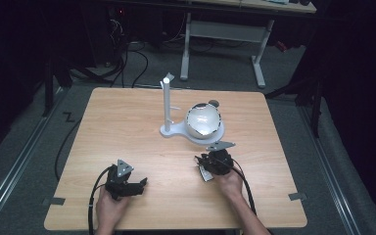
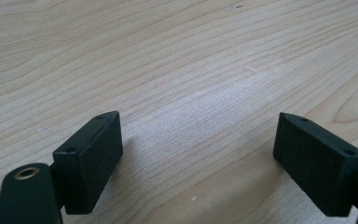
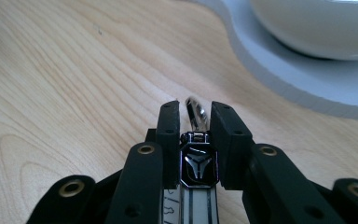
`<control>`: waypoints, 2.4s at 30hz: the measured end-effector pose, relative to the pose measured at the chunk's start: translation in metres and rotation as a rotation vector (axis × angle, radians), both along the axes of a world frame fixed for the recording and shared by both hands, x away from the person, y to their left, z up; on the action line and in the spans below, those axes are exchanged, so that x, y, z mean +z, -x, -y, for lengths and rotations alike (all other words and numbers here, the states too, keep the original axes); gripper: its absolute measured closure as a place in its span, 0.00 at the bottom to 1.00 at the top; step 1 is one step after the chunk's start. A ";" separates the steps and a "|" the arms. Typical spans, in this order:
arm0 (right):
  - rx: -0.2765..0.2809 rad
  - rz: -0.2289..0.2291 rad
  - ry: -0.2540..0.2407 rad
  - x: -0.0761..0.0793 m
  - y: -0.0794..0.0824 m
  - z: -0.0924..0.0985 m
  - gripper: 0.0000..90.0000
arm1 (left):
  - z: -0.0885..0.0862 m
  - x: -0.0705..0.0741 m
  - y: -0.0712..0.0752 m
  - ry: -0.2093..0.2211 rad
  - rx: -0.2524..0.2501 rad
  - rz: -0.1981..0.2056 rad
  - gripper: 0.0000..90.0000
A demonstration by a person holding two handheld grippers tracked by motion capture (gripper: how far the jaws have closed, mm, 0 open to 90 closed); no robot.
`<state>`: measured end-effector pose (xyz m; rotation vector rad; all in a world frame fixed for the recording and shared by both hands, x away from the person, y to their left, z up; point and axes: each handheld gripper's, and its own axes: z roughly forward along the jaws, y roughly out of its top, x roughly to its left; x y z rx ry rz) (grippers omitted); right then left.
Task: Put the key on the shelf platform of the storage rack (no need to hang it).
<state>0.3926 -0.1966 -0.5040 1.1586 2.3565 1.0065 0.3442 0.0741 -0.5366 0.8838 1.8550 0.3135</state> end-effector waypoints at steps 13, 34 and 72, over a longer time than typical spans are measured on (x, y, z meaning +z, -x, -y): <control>-0.016 0.056 -0.084 0.037 0.015 0.028 0.83 | 0.000 0.000 0.000 0.004 0.004 -0.004 0.18; -0.065 0.099 -0.118 0.078 0.019 0.071 0.83 | 0.000 0.000 0.000 -0.002 0.000 0.001 0.18; -0.066 0.170 -0.148 0.128 -0.044 0.050 0.83 | -0.001 0.000 0.000 -0.005 -0.003 0.003 0.18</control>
